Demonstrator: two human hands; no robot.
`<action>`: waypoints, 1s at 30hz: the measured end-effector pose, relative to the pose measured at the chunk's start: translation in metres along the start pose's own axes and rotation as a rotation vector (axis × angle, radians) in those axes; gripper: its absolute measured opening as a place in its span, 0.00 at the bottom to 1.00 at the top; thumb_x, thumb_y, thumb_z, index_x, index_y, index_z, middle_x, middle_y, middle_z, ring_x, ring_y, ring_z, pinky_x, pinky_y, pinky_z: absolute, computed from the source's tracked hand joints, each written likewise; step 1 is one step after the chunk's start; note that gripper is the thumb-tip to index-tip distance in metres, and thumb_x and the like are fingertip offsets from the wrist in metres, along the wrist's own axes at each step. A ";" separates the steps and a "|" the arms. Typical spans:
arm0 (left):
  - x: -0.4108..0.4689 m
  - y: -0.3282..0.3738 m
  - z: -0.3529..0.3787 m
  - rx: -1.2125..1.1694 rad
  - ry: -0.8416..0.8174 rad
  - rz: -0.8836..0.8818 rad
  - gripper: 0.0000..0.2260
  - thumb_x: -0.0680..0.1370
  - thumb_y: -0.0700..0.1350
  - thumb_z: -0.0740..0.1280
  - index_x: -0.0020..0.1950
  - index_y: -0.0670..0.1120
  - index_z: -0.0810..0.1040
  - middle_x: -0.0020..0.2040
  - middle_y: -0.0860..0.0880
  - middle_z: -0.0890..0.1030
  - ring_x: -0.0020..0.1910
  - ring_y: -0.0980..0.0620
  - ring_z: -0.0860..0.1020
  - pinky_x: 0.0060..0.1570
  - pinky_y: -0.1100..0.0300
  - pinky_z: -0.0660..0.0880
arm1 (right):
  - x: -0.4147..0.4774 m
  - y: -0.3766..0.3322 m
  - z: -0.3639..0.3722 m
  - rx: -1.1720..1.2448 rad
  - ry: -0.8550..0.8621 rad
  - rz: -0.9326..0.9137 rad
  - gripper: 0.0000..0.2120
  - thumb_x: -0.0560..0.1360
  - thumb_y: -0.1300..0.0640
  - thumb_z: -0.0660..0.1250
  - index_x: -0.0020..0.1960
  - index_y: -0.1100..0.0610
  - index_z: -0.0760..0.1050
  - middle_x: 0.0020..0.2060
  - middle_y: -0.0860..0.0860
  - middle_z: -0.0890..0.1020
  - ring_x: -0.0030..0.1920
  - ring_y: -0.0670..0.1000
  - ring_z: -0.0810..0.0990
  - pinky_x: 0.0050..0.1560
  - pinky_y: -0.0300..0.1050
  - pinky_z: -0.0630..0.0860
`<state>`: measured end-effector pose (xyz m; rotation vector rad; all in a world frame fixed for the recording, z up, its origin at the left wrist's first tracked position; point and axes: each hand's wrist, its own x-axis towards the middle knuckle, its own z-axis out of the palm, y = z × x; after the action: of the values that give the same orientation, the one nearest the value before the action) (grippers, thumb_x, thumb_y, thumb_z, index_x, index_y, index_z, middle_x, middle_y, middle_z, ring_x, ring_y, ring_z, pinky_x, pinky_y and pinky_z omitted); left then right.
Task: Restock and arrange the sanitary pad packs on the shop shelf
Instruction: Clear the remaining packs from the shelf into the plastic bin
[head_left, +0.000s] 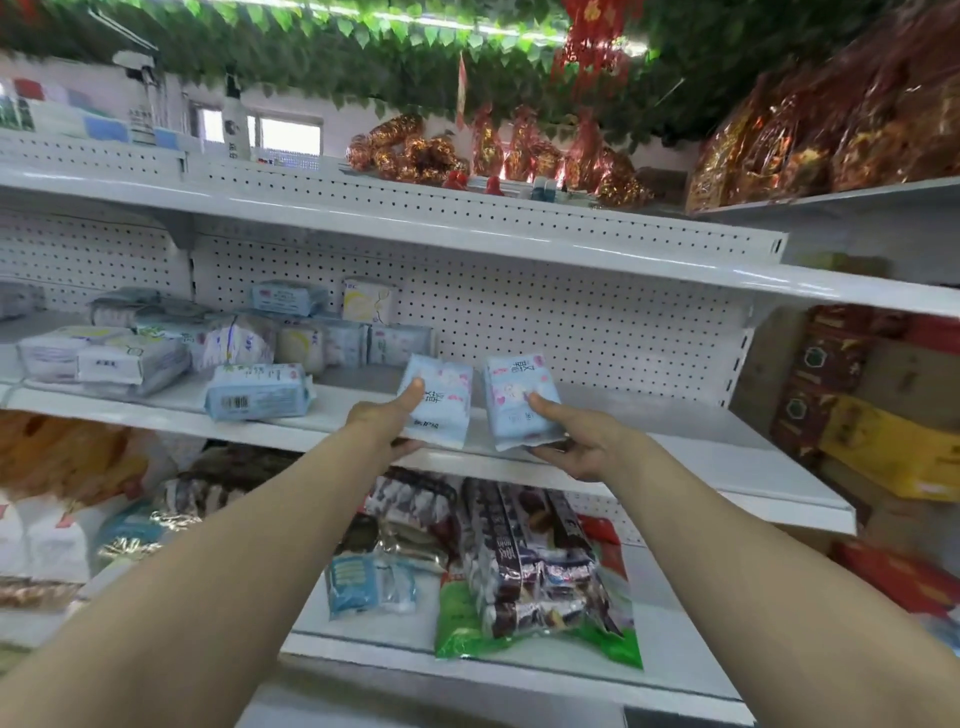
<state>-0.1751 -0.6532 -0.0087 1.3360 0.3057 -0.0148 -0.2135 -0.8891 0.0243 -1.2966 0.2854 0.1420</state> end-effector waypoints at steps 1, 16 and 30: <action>-0.013 -0.005 0.001 -0.002 0.002 -0.002 0.35 0.73 0.58 0.74 0.70 0.38 0.69 0.64 0.45 0.69 0.42 0.49 0.76 0.56 0.52 0.81 | -0.008 0.004 -0.005 -0.004 -0.014 0.003 0.16 0.72 0.59 0.78 0.53 0.65 0.76 0.48 0.59 0.83 0.48 0.56 0.83 0.46 0.52 0.85; -0.113 -0.104 -0.039 0.093 -0.015 -0.181 0.19 0.72 0.56 0.76 0.52 0.44 0.79 0.44 0.46 0.84 0.42 0.50 0.83 0.33 0.59 0.82 | -0.066 0.109 -0.052 0.076 -0.131 0.214 0.18 0.69 0.60 0.80 0.54 0.63 0.79 0.57 0.60 0.82 0.57 0.59 0.83 0.61 0.52 0.80; -0.117 -0.291 -0.099 0.216 -0.037 -0.603 0.21 0.73 0.57 0.74 0.54 0.41 0.80 0.48 0.42 0.84 0.48 0.47 0.82 0.52 0.55 0.79 | -0.073 0.300 -0.096 -0.098 0.102 0.668 0.19 0.69 0.51 0.80 0.55 0.58 0.80 0.44 0.53 0.84 0.44 0.50 0.80 0.48 0.41 0.78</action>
<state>-0.3624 -0.6471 -0.2787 1.4101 0.6812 -0.5911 -0.3742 -0.8970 -0.2557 -1.2650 0.8016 0.6625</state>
